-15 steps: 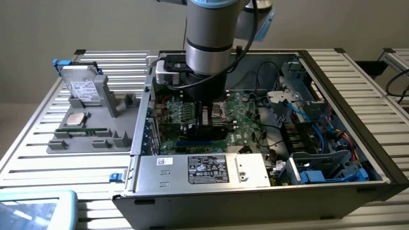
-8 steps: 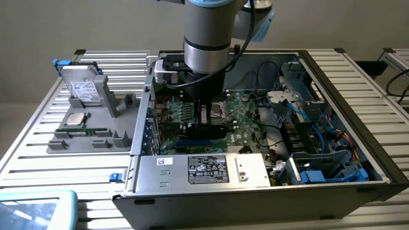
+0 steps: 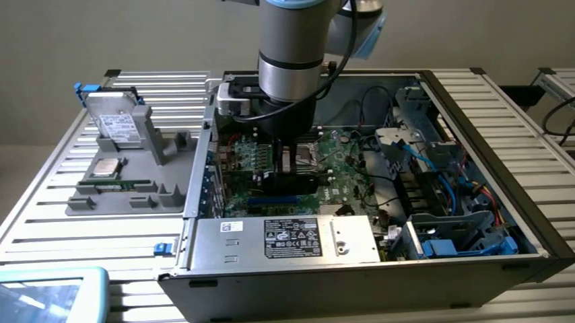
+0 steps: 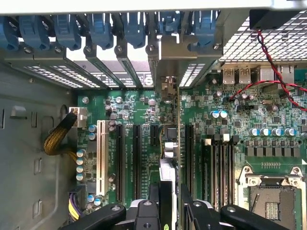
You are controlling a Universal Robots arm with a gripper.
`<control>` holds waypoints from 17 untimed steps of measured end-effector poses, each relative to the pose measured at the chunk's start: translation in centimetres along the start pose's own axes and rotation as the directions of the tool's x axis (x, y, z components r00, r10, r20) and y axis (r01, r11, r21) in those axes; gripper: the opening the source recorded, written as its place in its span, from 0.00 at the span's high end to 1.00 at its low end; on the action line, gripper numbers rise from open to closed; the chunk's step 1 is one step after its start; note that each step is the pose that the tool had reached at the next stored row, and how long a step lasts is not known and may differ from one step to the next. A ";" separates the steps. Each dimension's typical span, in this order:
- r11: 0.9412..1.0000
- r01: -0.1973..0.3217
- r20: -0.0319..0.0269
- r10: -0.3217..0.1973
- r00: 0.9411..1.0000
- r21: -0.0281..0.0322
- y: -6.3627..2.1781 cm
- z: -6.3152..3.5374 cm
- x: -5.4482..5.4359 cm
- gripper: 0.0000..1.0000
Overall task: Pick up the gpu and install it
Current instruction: 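Insert the gpu into the slot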
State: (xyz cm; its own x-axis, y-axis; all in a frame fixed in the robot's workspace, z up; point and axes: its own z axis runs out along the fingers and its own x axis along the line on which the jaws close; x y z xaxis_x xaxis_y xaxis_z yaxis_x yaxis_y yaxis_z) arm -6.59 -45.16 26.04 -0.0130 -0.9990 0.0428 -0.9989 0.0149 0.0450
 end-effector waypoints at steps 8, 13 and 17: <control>1.000 0.000 -0.004 0.000 1.000 0.000 0.02 0.10 -0.3 0.73; 1.000 0.000 -0.005 0.000 1.000 0.000 0.11 0.16 -0.3 0.73; 1.000 0.000 -0.005 0.000 1.000 0.000 0.12 0.22 -0.3 0.73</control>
State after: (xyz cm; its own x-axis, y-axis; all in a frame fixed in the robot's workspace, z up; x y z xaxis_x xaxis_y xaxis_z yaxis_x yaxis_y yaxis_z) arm -6.71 -44.85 25.82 -0.0129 -0.9988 0.0478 -0.9989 0.0150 0.0448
